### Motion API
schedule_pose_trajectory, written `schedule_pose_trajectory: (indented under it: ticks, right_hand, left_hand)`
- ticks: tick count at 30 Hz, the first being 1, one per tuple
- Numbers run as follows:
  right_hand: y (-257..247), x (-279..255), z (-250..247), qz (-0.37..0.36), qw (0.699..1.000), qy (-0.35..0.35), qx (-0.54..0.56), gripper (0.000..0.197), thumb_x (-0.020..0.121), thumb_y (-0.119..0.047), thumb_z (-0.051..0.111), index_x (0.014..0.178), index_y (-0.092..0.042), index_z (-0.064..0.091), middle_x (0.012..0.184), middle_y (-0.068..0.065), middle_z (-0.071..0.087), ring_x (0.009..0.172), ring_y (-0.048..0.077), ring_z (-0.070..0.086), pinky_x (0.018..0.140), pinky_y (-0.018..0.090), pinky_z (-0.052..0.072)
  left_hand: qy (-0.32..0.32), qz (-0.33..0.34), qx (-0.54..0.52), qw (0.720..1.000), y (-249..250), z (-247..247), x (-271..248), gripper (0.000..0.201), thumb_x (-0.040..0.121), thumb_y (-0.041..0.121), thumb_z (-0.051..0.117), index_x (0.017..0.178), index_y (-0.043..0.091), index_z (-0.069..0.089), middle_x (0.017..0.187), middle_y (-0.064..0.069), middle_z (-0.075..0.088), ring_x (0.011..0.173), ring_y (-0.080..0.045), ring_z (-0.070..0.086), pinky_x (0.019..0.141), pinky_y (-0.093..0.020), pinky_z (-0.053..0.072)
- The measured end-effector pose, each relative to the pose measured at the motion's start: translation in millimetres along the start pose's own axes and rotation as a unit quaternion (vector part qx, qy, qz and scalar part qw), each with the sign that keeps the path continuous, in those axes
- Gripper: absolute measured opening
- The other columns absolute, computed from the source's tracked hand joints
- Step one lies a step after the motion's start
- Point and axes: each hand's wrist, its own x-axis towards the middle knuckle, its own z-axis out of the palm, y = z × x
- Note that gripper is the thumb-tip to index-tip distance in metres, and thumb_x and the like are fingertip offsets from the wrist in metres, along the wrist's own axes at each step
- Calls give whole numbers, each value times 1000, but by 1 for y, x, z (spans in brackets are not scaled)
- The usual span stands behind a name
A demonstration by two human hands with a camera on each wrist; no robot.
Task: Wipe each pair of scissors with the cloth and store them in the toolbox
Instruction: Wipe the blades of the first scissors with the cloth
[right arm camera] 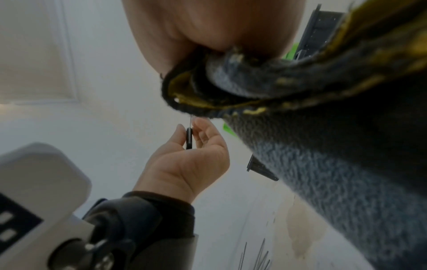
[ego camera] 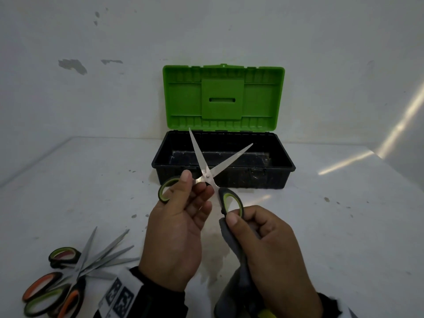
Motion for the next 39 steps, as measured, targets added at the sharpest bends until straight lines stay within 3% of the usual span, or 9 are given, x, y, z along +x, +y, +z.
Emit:
schedule_pose_trajectory:
  ticks: [4, 9, 12, 16, 20, 23, 31, 35, 39]
  right_hand:
    - [3, 1, 7, -6, 999, -11, -31, 12, 86, -31, 68, 76, -26, 73, 69, -11, 70, 65, 2, 63, 58, 13, 46]
    - [2, 0, 11, -13, 998, -36, -56, 23, 74, -50, 62, 75, -29, 70, 71, -15, 69, 69, 0, 63, 61, 11, 46]
    - [5, 0, 13, -18, 996, -47, -77, 18, 80, -44, 66, 73, -27, 68, 71, -11, 68, 67, 3, 62, 59, 13, 47]
    - [10, 1, 12, -42, 992, -69, -95, 21, 84, -39, 69, 72, -22, 70, 71, -1, 68, 66, 13, 63, 59, 24, 50]
    - [11, 3, 11, -64, 987, -88, -122, 25, 84, -42, 67, 70, -20, 69, 66, -7, 66, 65, 9, 61, 55, 15, 44]
    - [10, 3, 9, -72, 983, -94, -143, 28, 84, -41, 67, 68, -19, 67, 64, -6, 63, 61, 5, 58, 55, 10, 40]
    - [8, 3, -8, -80, 962, -169, -199, 38, 83, -57, 55, 74, -23, 67, 70, -7, 65, 65, 11, 60, 58, 22, 46]
    - [11, 4, -10, -71, 964, -147, -209, 42, 80, -60, 54, 71, -20, 64, 68, -4, 64, 62, 12, 60, 60, 32, 50]
    - [11, 2, -9, -75, 958, -157, -230, 34, 82, -57, 57, 72, -25, 65, 68, -9, 65, 64, 10, 61, 57, 26, 49]
  left_hand:
    - [43, 38, 45, 997, -5, 3, 0, 34, 89, 47, 58, 84, 14, 63, 72, 0, 68, 67, -13, 68, 60, -28, 56]
    - [78, 75, 97, 989, -5, 6, -2, 48, 86, 58, 52, 77, 11, 54, 64, -1, 51, 57, -14, 59, 58, -32, 57]
    - [81, 79, 109, 988, -4, 7, -2, 52, 82, 62, 49, 77, 10, 51, 64, -3, 45, 51, -12, 50, 47, -25, 49]
    - [81, 85, 105, 987, -4, 7, 0, 51, 85, 61, 48, 75, 11, 45, 59, -1, 39, 47, -13, 41, 47, -28, 41]
    - [83, 72, 128, 986, -5, 5, 1, 59, 81, 69, 45, 79, 10, 49, 65, -4, 45, 59, -22, 47, 55, -34, 43]
    - [79, 63, 132, 986, -5, 6, 1, 57, 81, 69, 44, 80, 12, 50, 66, -2, 49, 59, -20, 49, 55, -33, 44]
    - [111, 87, 168, 976, -12, 8, 1, 39, 95, 58, 41, 81, 25, 56, 55, 12, 50, 60, -13, 51, 60, -37, 46]
    - [104, 42, 116, 987, -13, 12, -2, 34, 96, 52, 46, 87, 23, 60, 63, 8, 54, 61, -11, 56, 47, -30, 45]
    - [112, 30, 90, 989, -9, 16, -3, 37, 96, 53, 48, 89, 19, 60, 65, 6, 52, 63, -14, 47, 41, -25, 32]
